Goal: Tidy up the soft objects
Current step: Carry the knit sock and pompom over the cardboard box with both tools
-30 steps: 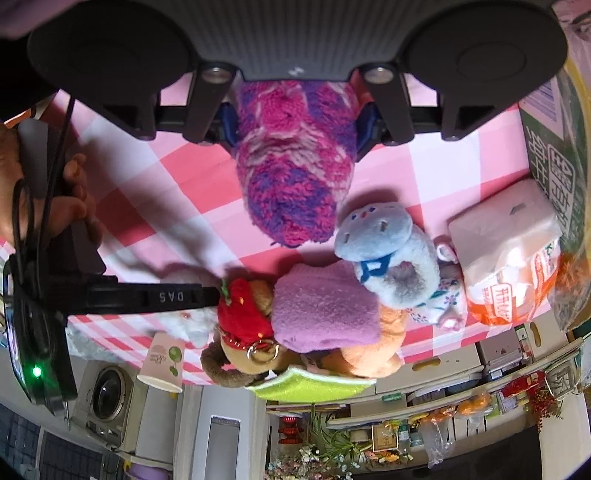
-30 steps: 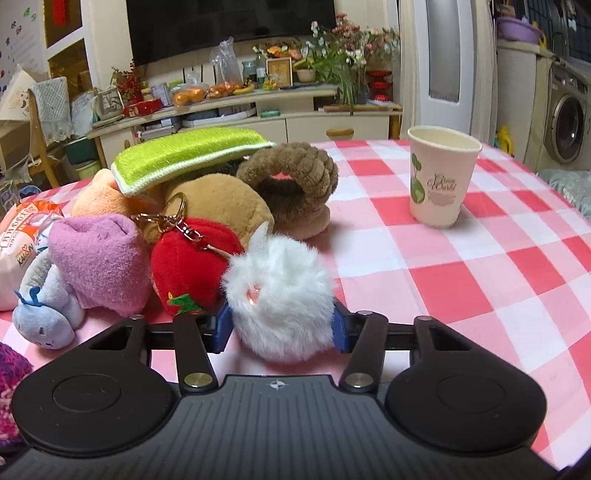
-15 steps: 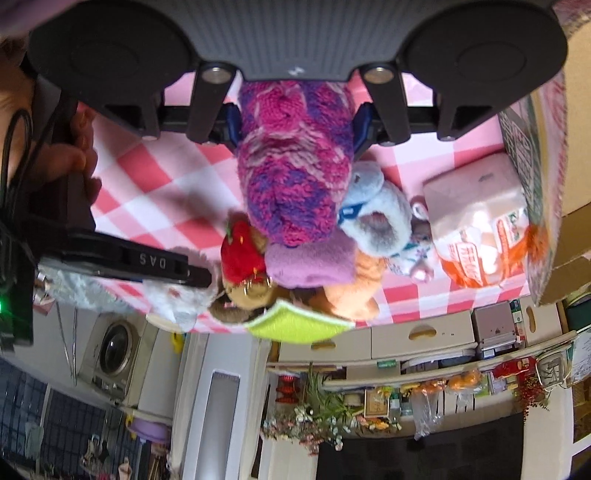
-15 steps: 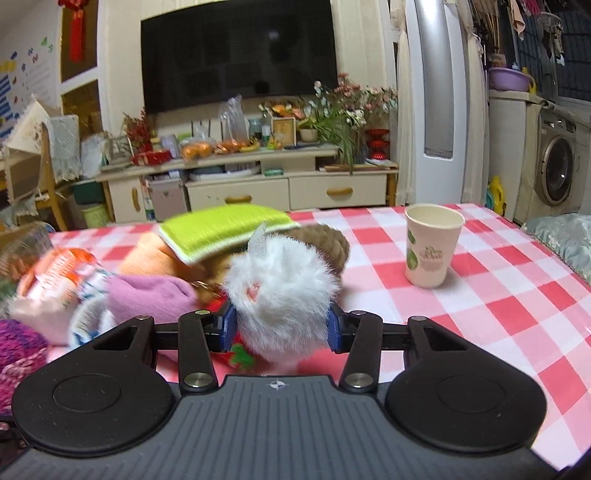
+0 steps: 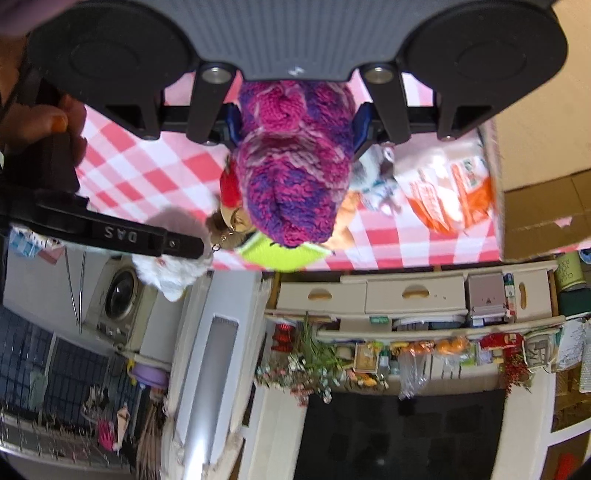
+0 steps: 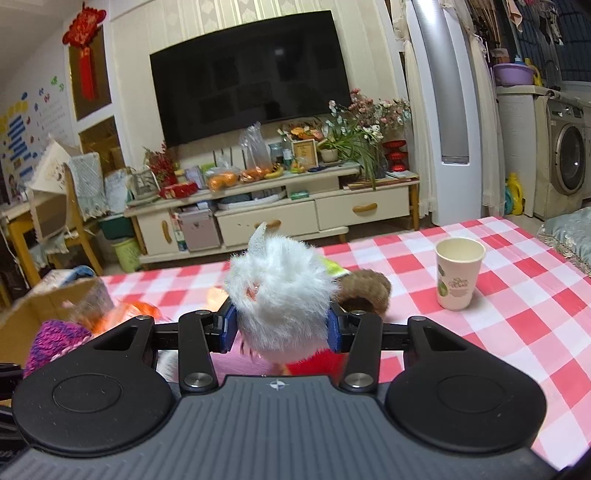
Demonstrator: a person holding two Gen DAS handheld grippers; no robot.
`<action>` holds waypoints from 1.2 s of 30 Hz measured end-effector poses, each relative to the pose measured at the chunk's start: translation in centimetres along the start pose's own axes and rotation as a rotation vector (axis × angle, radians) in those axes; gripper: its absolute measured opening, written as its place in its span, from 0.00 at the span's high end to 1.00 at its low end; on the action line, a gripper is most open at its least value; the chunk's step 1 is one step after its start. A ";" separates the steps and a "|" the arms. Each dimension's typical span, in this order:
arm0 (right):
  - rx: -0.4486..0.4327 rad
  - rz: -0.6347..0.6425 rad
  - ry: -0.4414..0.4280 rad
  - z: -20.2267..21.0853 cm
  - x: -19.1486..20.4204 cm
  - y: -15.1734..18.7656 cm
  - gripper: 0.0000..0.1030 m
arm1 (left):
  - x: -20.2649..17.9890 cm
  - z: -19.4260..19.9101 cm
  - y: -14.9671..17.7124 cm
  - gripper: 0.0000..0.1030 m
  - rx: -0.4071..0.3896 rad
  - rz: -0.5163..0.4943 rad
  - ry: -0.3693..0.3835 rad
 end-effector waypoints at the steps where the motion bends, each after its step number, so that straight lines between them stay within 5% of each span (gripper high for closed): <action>1: -0.005 -0.005 -0.012 0.3 0.4 -0.5 0.45 | 0.2 0.2 -0.4 0.47 -0.011 0.006 0.002; 10: -0.048 0.002 -0.158 2.0 5.7 -4.4 0.45 | 4.2 3.4 -3.2 0.47 -0.111 0.083 -0.025; 19: -0.044 0.013 -0.371 1.9 13.2 -6.6 0.45 | 10.9 6.6 -4.8 0.47 -0.188 0.188 -0.136; 27: 0.012 0.063 -0.531 1.5 20.2 -5.5 0.44 | 18.0 8.7 -4.6 0.47 -0.200 0.314 -0.276; 36: 0.095 0.123 -0.578 1.3 24.6 -2.9 0.43 | 21.6 9.1 -3.9 0.46 -0.168 0.372 -0.354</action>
Point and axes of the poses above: each gripper's, at about its wrist camera, not at the fingertips, and z roughly against the way its jaws point, x to its left, y to its underside, the point moved 10 cm from there along -z, roughly the way its jaws point, and after that the axes turned 15 degrees about z, right-handed, at the moved point
